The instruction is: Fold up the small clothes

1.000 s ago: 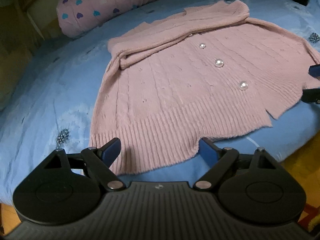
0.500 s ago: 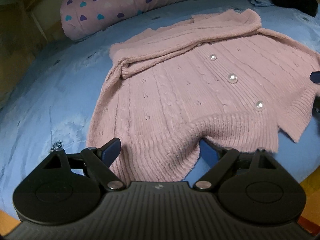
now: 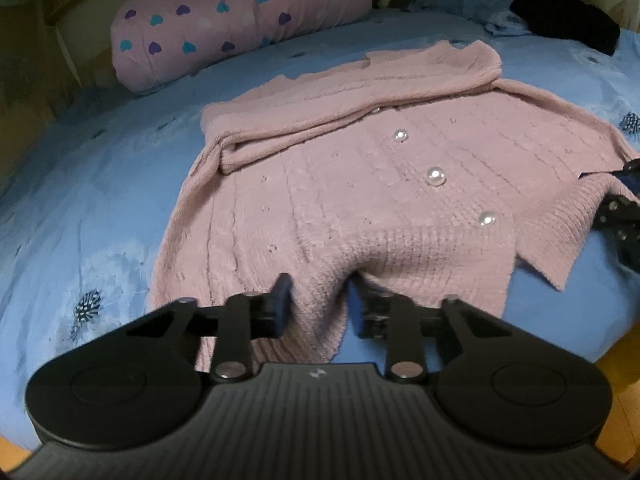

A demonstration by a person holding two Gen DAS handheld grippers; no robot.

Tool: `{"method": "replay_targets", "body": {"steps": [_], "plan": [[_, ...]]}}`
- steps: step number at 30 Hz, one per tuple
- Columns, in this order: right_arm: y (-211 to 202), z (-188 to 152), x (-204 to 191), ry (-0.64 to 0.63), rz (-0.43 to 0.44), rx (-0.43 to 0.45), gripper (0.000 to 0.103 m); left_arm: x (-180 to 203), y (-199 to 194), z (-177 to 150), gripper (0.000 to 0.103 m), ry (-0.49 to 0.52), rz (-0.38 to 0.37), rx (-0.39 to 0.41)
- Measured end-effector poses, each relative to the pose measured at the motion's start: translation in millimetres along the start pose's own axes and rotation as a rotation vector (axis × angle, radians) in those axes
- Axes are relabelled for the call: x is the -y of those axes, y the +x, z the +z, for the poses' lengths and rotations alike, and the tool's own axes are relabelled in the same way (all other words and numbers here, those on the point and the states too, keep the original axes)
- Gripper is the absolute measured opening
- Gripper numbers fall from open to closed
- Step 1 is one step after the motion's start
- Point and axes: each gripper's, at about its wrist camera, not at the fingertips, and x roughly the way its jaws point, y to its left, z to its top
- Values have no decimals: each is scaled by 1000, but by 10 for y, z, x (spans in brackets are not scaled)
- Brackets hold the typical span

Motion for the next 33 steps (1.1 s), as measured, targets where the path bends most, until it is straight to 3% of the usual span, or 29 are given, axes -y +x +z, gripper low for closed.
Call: {"method": "replay_targets", "body": {"steps": [3,15,24,33], "plan": [[-17,-1,-16,-14,-23,20,13,-67,-22,15,16,-36,5,13],[-149,312,111,-9,-68,167,11,-177,-225,374,13,-102,63,151],[-39,746,257,-51,-120,251,10,-312,-210,874,13,-129,108,232],[108,1236,395,-97,-190,342,10,-467,-92,1577,13,-99,159,325]]}}
